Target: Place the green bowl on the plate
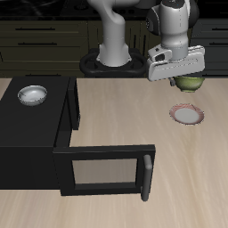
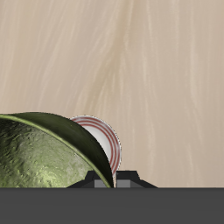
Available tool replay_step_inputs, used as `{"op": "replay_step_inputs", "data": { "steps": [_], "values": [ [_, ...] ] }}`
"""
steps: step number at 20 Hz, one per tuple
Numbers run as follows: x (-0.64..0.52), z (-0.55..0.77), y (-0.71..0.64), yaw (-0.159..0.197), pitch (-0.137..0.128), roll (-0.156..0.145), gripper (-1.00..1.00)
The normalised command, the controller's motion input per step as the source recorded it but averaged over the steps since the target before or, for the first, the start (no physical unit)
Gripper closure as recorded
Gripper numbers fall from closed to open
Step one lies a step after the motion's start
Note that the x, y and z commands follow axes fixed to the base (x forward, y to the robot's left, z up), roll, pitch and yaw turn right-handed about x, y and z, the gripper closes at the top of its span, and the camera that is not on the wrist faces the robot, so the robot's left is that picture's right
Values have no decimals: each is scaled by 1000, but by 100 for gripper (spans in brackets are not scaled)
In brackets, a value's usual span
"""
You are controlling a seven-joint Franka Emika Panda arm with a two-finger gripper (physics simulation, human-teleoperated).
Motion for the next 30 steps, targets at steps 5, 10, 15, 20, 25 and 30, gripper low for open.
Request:
{"op": "replay_step_inputs", "data": {
  "steps": [5, 10, 15, 20, 25, 30],
  "values": [
    [-307, 38, 335, -8, -15, 27, 100],
    [-212, -23, 276, 3, 5, 35, 100],
    [-106, 2, 87, -4, -2, -1, 100],
    [21, 21, -52, 12, -31, -24, 100],
    [93, -249, 48, 27, 31, -36, 100],
    [105, -148, -24, -4, 49, -13, 100]
  ]
}}
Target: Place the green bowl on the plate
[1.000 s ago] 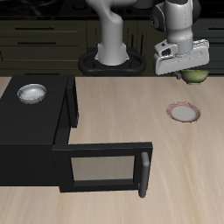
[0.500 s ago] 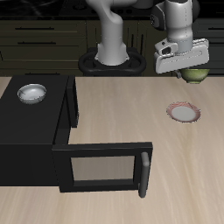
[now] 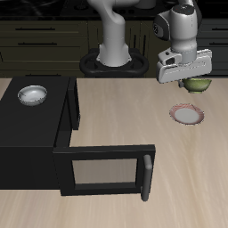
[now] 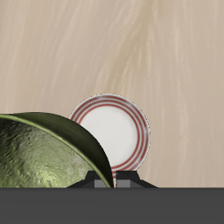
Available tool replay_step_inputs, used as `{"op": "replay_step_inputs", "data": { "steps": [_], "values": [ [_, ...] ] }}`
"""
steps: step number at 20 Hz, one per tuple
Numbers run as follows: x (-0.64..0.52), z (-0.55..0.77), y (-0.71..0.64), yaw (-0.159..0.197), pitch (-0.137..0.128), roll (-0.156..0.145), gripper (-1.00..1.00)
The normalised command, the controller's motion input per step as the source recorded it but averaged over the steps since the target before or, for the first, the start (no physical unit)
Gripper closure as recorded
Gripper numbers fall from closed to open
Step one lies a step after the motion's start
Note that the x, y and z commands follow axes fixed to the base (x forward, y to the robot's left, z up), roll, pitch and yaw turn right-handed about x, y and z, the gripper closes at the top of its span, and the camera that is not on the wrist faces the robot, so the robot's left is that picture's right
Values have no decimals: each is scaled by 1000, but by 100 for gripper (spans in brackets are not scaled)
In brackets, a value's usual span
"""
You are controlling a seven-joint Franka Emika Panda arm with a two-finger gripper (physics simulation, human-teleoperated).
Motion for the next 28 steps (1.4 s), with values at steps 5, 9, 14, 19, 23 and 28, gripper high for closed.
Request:
{"op": "replay_step_inputs", "data": {
  "steps": [5, 9, 14, 19, 23, 28],
  "values": [
    [-32, -251, -83, 22, 24, -45, 100],
    [39, -193, -80, 14, 30, -15, 100],
    [143, -231, -106, 28, 34, -59, 100],
    [157, -79, -53, 12, 7, -35, 100],
    [118, -194, 40, 23, 39, 3, 100],
    [-13, -277, 69, 13, 83, 22, 100]
  ]
}}
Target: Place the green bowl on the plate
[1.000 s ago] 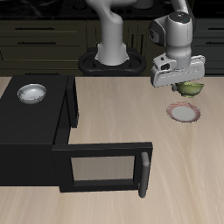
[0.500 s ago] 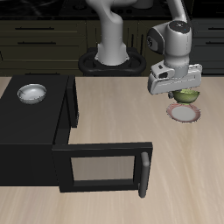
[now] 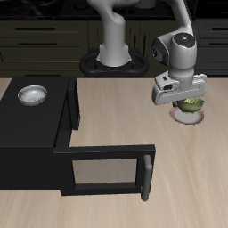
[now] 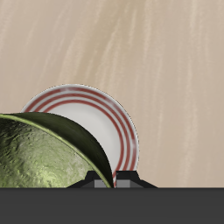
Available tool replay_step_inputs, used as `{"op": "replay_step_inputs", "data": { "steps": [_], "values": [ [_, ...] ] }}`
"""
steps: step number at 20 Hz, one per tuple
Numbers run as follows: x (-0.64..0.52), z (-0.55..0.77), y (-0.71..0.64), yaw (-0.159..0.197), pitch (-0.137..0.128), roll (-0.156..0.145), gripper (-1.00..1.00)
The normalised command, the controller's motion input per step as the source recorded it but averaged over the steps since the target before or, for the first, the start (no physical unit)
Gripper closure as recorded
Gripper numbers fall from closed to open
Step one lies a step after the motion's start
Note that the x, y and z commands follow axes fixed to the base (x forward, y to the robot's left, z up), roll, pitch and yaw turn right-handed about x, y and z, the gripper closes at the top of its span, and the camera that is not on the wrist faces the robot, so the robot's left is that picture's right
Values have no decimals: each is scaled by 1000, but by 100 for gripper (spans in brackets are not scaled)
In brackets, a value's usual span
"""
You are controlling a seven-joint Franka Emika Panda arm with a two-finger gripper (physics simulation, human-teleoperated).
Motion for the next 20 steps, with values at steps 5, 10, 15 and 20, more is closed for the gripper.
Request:
{"op": "replay_step_inputs", "data": {
  "steps": [5, 10, 15, 20],
  "values": [
    [-172, -158, 57, -11, 55, 73, 100],
    [-68, 10, -14, -5, -9, 3, -100],
    [-27, 30, -31, 1, -11, 10, -100],
    [16, 33, -54, 6, -15, -23, -100]
  ]
}}
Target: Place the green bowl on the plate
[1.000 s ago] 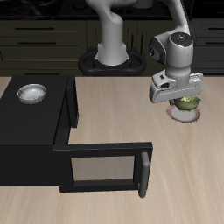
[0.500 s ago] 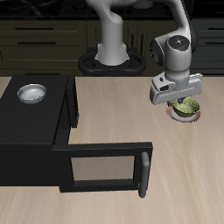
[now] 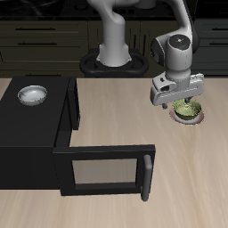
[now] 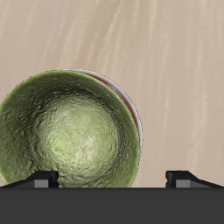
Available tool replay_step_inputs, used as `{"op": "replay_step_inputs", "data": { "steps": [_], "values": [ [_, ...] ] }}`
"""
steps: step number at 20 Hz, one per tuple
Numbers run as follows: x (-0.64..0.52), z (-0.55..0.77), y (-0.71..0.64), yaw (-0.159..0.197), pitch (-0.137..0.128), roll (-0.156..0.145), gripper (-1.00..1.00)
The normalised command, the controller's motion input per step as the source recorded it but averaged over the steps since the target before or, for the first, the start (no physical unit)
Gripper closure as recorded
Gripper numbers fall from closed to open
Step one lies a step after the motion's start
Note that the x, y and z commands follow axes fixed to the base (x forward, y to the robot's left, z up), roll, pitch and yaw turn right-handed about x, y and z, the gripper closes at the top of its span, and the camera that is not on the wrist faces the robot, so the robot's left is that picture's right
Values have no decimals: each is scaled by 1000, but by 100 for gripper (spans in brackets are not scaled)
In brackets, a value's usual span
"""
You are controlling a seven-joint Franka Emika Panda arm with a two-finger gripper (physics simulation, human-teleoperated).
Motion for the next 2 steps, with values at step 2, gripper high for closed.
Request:
{"op": "replay_step_inputs", "data": {
  "steps": [2],
  "values": [
    [44, 171, -139, 5, -44, -29, -100]
  ]
}}
